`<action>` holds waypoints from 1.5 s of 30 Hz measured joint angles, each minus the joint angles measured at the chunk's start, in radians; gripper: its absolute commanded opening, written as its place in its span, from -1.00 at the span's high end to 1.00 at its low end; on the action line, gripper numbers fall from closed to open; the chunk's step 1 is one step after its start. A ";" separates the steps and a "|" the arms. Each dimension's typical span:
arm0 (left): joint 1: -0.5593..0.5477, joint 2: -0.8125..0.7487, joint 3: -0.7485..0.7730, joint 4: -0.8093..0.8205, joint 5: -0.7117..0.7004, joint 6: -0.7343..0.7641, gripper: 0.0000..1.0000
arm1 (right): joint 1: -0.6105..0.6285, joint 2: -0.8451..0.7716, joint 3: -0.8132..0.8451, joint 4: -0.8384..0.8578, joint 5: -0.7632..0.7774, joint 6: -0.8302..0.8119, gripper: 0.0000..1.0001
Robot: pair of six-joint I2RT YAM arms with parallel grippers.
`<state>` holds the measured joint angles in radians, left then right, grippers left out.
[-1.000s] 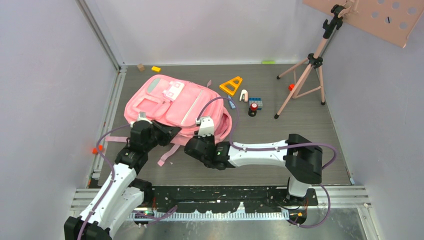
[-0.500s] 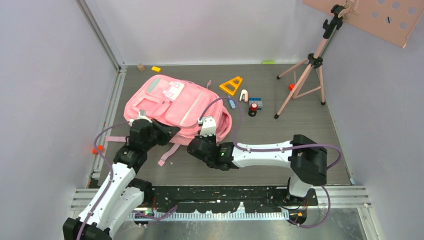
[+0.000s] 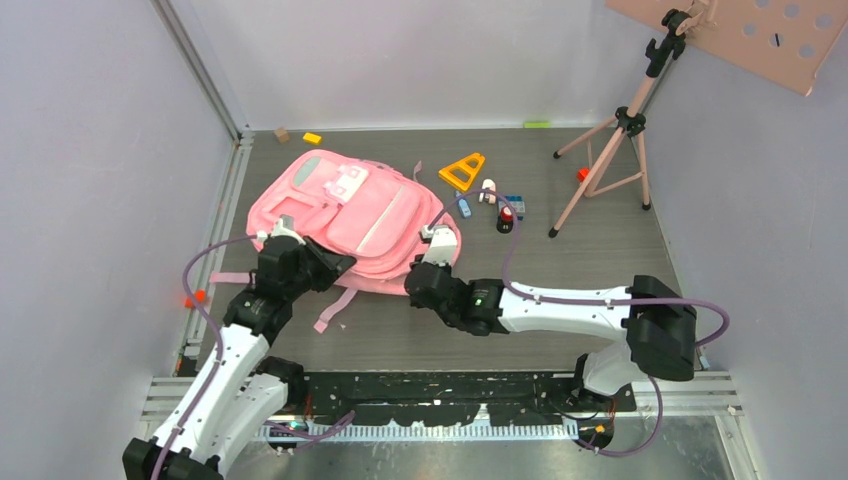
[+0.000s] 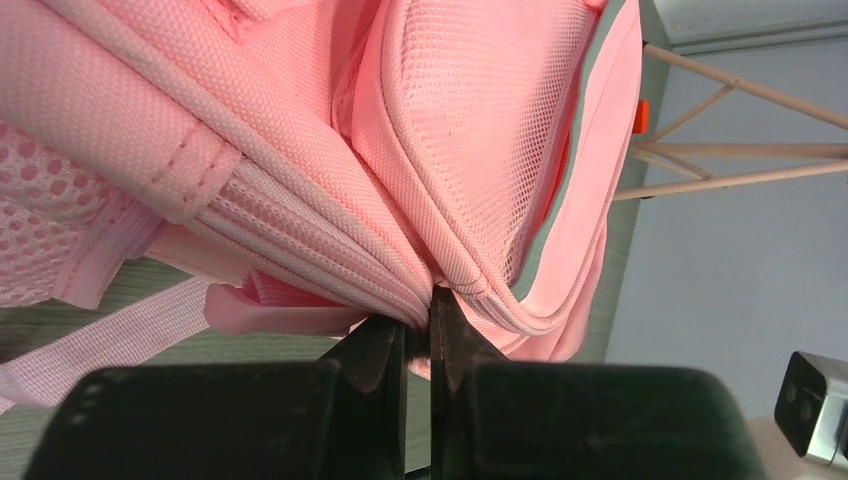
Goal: Pack the student bag
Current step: Zip the student bag at the center of the board.
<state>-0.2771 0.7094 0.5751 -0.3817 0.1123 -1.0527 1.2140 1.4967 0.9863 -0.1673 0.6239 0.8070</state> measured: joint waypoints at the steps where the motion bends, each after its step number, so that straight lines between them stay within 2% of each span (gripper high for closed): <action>1: 0.000 0.000 0.003 -0.010 -0.007 0.013 1.00 | -0.006 -0.008 -0.010 0.001 -0.015 0.005 0.99; 14: -0.003 -0.040 0.027 -0.138 -0.088 0.142 1.00 | -0.080 -0.088 -0.084 0.010 -0.222 0.060 0.99; 15: -0.003 -0.048 0.028 -0.151 -0.099 0.152 0.92 | -0.090 -0.088 -0.086 0.010 -0.241 0.060 0.99; 18: -0.003 -0.074 0.036 -0.198 -0.133 0.176 0.23 | -0.112 -0.084 -0.089 0.018 -0.310 0.060 0.99; 19: -0.003 -0.084 0.047 -0.220 -0.150 0.197 0.06 | -0.114 -0.082 -0.089 0.024 -0.331 0.059 0.99; 23: 0.005 -0.138 0.144 -0.290 -0.254 0.318 -0.13 | -0.124 -0.065 -0.089 0.015 -0.387 0.050 0.99; 28: 0.007 -0.148 0.285 -0.269 -0.259 0.463 -0.14 | -0.140 -0.055 -0.089 0.001 -0.425 0.032 0.99; 33: -0.024 -0.029 0.286 -0.182 -0.047 0.541 -0.06 | -0.172 -0.056 -0.104 0.018 -0.478 0.029 0.99; 35: -0.083 0.021 0.269 -0.152 -0.002 0.559 -0.05 | -0.183 -0.058 -0.120 0.032 -0.491 0.030 0.99; 39: -0.296 0.109 0.217 -0.109 0.001 0.596 -0.04 | -0.201 -0.066 -0.154 0.055 -0.513 0.038 0.99; 42: -0.444 0.153 0.202 -0.086 -0.019 0.626 0.10 | -0.216 -0.070 -0.172 0.082 -0.534 0.054 0.99; 45: -0.533 0.182 0.183 -0.058 -0.089 0.661 0.11 | -0.232 -0.079 -0.190 0.110 -0.556 0.069 0.99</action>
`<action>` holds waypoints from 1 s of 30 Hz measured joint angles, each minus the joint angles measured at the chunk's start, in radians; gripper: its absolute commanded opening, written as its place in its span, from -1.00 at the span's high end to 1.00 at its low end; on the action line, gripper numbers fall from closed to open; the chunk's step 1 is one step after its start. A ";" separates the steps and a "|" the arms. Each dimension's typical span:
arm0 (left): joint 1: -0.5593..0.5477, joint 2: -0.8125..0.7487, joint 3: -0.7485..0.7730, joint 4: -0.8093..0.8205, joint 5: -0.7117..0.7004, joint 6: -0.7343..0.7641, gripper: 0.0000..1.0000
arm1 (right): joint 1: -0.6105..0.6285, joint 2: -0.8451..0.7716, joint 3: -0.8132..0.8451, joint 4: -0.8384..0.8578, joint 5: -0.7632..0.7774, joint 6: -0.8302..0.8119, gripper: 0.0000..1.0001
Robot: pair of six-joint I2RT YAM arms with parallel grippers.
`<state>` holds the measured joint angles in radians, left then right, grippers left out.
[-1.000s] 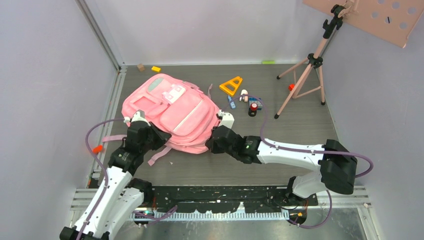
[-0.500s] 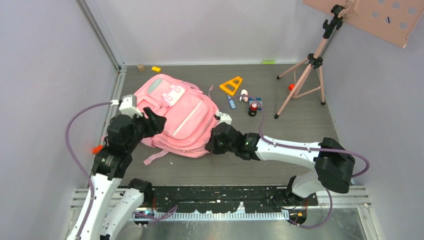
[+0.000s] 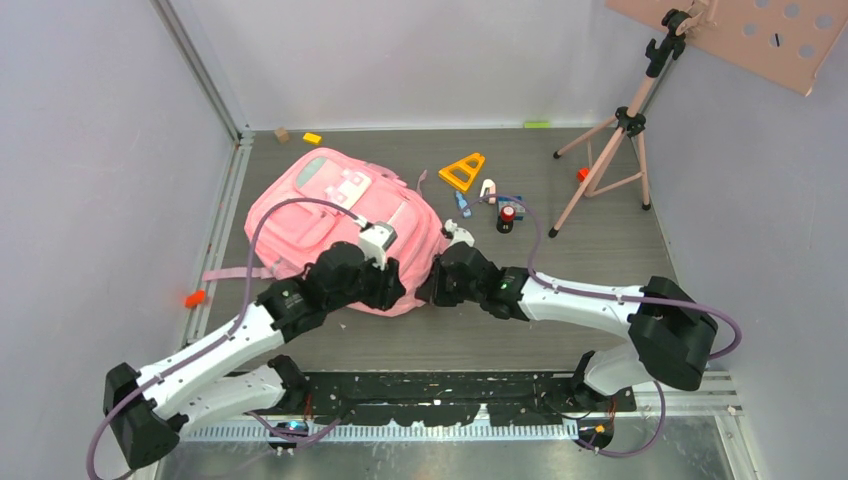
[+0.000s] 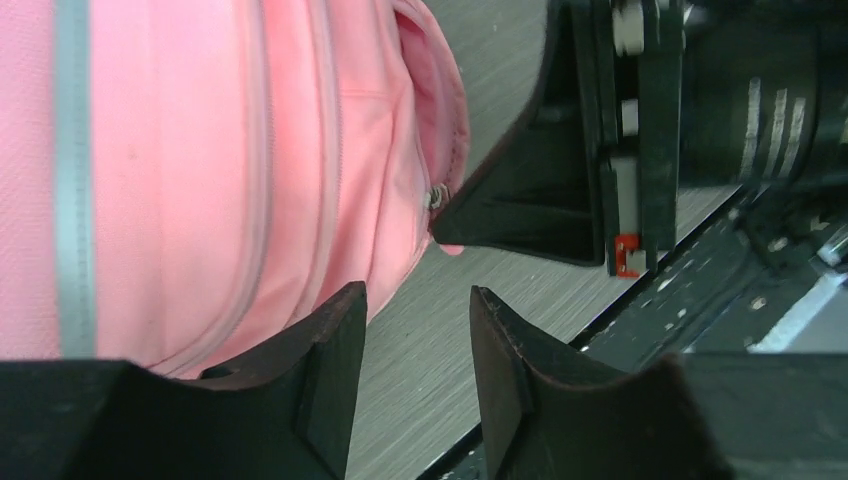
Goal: Pack the student bag
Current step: Zip the student bag at the center of the board.
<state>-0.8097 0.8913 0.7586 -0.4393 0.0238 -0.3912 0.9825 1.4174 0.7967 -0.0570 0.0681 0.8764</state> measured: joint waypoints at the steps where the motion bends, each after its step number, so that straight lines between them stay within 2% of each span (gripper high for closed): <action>1: -0.035 0.003 -0.018 0.017 -0.042 0.014 0.10 | -0.005 -0.003 -0.007 0.011 -0.008 0.005 0.99; 5: -0.171 0.026 -0.083 0.087 -0.170 0.065 0.10 | -0.019 -0.006 -0.031 0.040 -0.030 0.021 0.99; 10: -0.274 0.128 -0.084 0.145 -0.298 0.125 0.11 | -0.029 -0.011 -0.034 0.049 -0.045 0.024 0.99; 19: -0.302 0.171 -0.084 0.198 -0.463 0.173 0.09 | -0.041 -0.041 -0.045 0.049 -0.046 0.027 0.99; 23: -0.302 0.172 -0.101 0.241 -0.491 0.195 0.10 | -0.044 -0.043 -0.045 0.049 -0.047 0.029 0.99; 26: -0.302 0.198 -0.106 0.261 -0.487 0.200 0.24 | -0.047 -0.043 -0.045 0.049 -0.049 0.034 0.99; 30: -0.302 0.248 -0.111 0.271 -0.484 0.196 0.76 | -0.051 -0.043 -0.045 0.046 -0.048 0.035 0.99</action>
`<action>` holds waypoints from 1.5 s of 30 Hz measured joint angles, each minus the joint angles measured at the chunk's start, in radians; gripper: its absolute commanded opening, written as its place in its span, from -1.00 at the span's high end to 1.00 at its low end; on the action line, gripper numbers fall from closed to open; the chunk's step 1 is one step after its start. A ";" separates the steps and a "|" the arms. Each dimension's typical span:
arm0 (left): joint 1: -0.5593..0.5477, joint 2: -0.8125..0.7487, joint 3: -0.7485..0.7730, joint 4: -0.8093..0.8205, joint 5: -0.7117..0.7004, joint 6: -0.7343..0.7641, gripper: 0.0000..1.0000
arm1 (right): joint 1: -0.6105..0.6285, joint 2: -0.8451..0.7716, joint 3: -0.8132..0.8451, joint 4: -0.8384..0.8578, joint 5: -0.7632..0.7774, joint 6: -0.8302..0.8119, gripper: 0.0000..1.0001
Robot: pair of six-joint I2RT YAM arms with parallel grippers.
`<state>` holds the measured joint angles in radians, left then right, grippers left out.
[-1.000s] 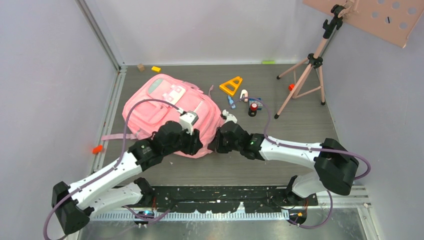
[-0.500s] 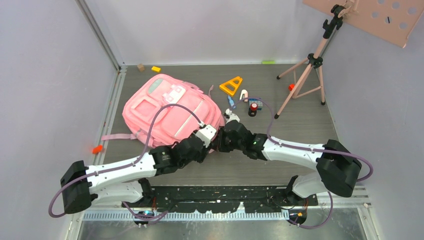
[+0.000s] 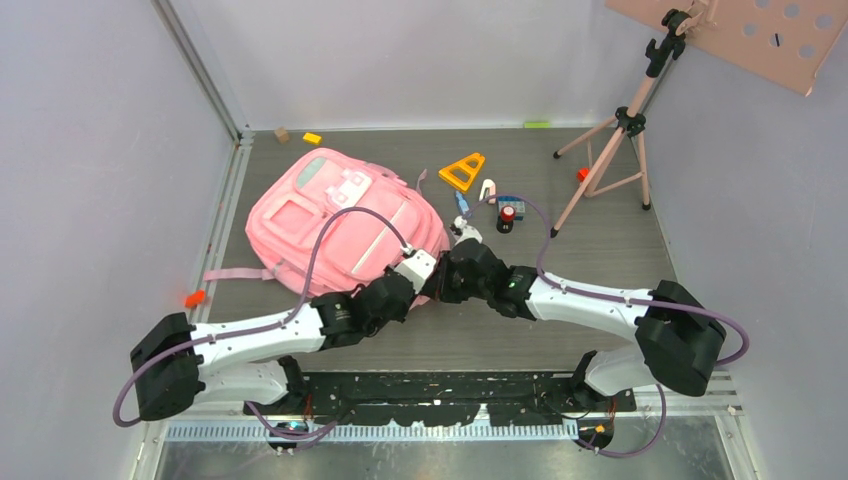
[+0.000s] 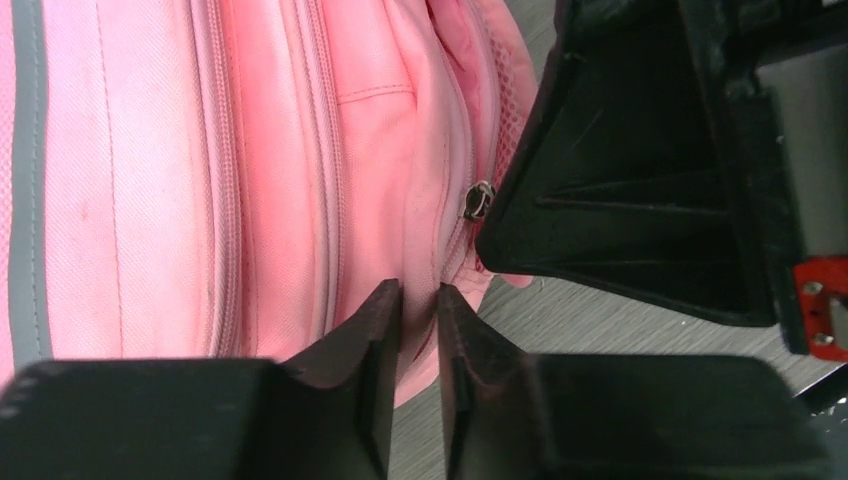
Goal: Pack the student bag
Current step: Zip the student bag at the center of the board.
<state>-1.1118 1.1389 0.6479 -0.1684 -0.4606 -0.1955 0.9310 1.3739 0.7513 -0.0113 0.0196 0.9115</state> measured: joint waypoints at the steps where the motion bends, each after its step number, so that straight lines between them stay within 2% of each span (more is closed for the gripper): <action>1: 0.000 0.002 -0.004 0.003 0.000 -0.004 0.86 | 0.000 0.000 0.000 -0.004 0.001 -0.002 0.99; 2: 0.000 0.000 -0.012 0.011 -0.001 -0.003 0.99 | -0.001 0.000 0.000 -0.007 0.001 -0.004 0.99; 3: 0.000 -0.002 -0.019 0.018 -0.003 -0.002 1.00 | -0.002 0.000 0.002 -0.013 0.003 -0.010 0.99; 16: -0.001 -0.109 -0.049 0.014 -0.023 -0.009 1.00 | -0.006 0.003 0.146 -0.204 0.122 -0.122 0.99; 28: -0.003 -0.215 -0.052 -0.083 -0.044 -0.031 1.00 | -0.100 0.048 0.203 -0.225 0.136 -0.215 0.99; 36: -0.006 -0.265 -0.024 -0.197 -0.063 -0.077 1.00 | -0.141 0.103 0.240 -0.219 0.103 -0.252 0.99; 45: -0.006 -0.410 -0.015 -0.327 -0.114 -0.172 1.00 | -0.166 0.132 0.278 -0.176 -0.052 -0.262 0.99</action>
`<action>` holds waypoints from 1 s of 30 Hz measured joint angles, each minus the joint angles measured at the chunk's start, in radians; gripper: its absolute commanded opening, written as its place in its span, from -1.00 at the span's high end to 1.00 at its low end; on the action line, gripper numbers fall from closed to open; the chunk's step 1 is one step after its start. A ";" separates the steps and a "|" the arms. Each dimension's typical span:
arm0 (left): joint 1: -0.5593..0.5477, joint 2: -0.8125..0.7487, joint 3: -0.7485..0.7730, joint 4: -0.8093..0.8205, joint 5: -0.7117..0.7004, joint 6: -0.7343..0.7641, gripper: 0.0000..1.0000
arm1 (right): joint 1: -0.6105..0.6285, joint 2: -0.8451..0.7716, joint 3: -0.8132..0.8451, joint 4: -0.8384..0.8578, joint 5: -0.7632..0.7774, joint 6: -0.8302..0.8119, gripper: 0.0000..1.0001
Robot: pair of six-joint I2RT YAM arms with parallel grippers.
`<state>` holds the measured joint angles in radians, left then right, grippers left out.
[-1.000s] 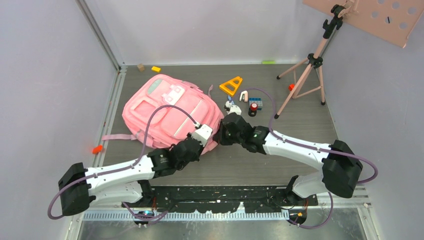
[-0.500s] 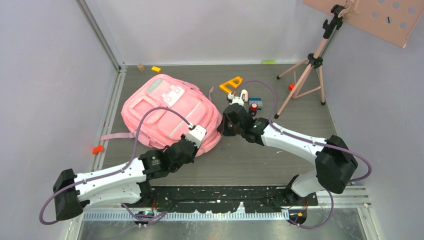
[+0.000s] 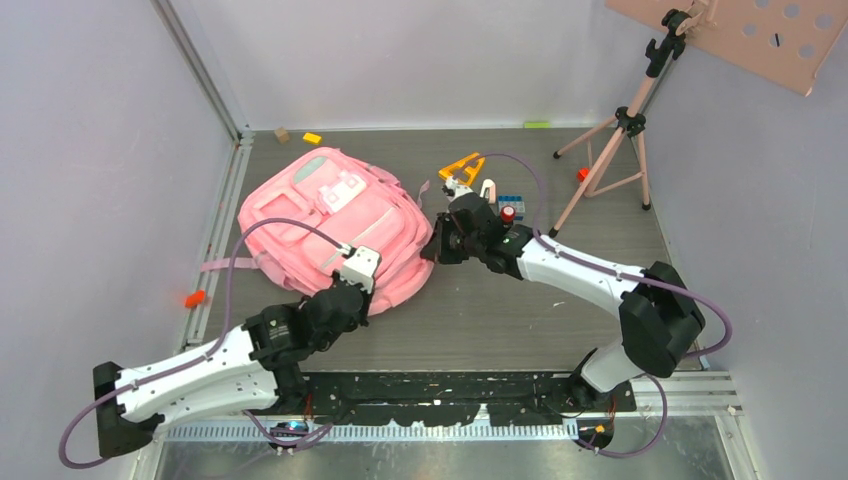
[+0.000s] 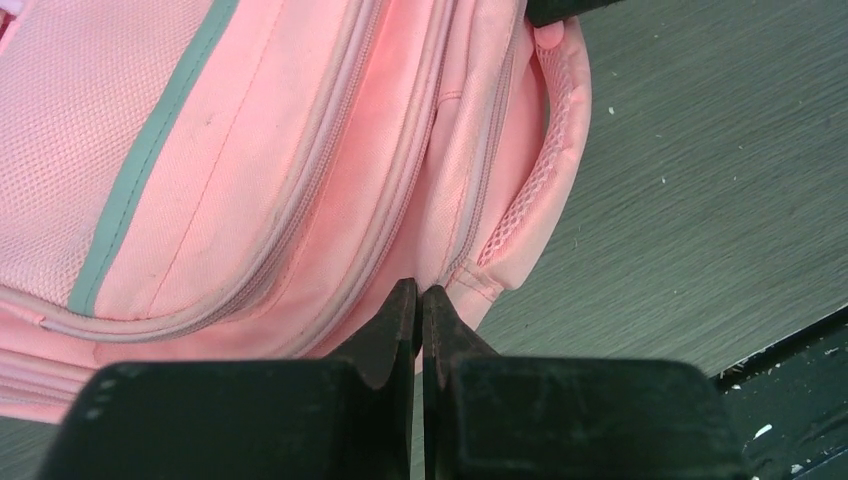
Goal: Pack the student bag
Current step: Zip the student bag at the center of the board.
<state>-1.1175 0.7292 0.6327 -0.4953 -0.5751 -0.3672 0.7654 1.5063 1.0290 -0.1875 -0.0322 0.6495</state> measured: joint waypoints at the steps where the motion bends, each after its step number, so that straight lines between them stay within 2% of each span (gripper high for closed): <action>1: 0.000 -0.015 0.000 -0.014 -0.004 -0.007 1.00 | -0.001 0.003 0.003 0.002 -0.017 -0.002 0.99; 4: 0.000 -0.051 0.005 -0.056 -0.012 -0.023 1.00 | -0.003 0.006 0.012 0.008 -0.066 -0.015 0.99; 6: 0.000 -0.074 0.010 -0.079 -0.014 -0.021 0.78 | -0.008 0.006 0.013 0.015 -0.111 -0.025 0.99; 9: 0.000 -0.084 0.033 -0.109 -0.012 -0.012 0.24 | -0.023 0.006 0.013 0.021 -0.166 -0.040 0.99; 11: 0.000 -0.084 0.066 -0.118 -0.013 0.002 0.10 | -0.045 0.006 0.011 -0.001 -0.174 -0.054 0.99; 16: 0.001 -0.002 0.204 -0.103 -0.037 0.008 -0.11 | -0.088 0.006 -0.011 -0.020 -0.198 -0.058 0.99; 22: 0.021 0.204 0.298 -0.057 0.003 0.027 -0.18 | -0.089 -0.002 -0.026 -0.027 -0.223 -0.058 0.99; 26: 0.054 0.361 0.305 -0.022 0.073 0.045 -0.19 | -0.089 -0.021 -0.026 -0.032 -0.231 -0.058 0.99; 30: 0.087 0.440 0.300 0.029 0.121 0.065 -0.18 | -0.089 -0.035 -0.028 -0.037 -0.232 -0.059 0.99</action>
<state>-1.0302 1.1694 0.9329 -0.4664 -0.4541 -0.3023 0.6765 1.4715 1.0008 -0.2245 -0.2638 0.5907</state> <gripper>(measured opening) 0.594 0.046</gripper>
